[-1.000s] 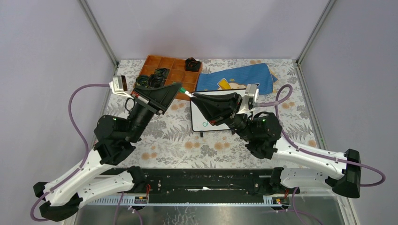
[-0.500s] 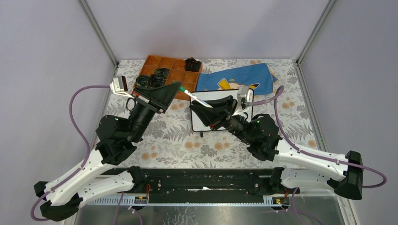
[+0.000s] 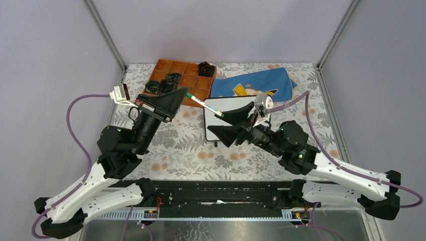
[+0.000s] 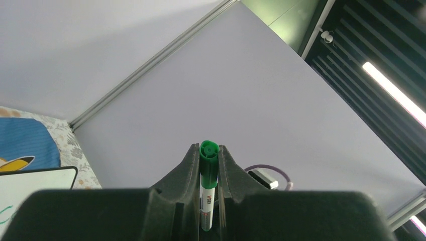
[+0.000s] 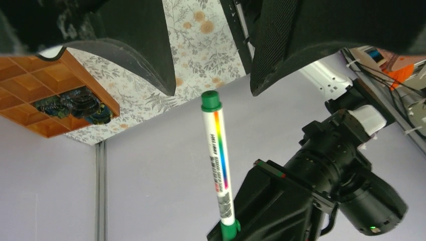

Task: Write a sentence on the whiteboard
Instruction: Close the whiteboard marker at the center of the board.

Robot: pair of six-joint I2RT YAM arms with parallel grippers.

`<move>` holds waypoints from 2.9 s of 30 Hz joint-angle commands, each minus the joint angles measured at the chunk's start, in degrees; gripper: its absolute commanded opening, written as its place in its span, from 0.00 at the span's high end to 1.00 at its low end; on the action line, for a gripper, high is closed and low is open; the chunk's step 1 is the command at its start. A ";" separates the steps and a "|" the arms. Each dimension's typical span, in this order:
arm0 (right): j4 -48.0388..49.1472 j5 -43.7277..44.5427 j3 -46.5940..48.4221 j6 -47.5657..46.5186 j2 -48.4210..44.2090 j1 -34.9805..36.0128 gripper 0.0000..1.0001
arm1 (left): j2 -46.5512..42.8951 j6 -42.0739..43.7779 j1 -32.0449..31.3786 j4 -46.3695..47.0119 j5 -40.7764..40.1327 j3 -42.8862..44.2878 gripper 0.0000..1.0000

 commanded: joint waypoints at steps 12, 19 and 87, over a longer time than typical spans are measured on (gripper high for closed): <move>-33.56 -10.43 20.52 -4.64 -1.20 0.05 0.32 | 0.42 23.78 -0.50 -18.32 18.47 12.91 1.00; -30.62 -12.60 21.89 -1.61 1.80 0.01 0.31 | 1.25 27.29 -0.50 -23.64 27.44 15.06 1.00; -35.28 -3.67 10.48 2.53 -5.92 -0.01 1.00 | -7.98 28.18 -0.45 -27.75 13.16 6.25 0.01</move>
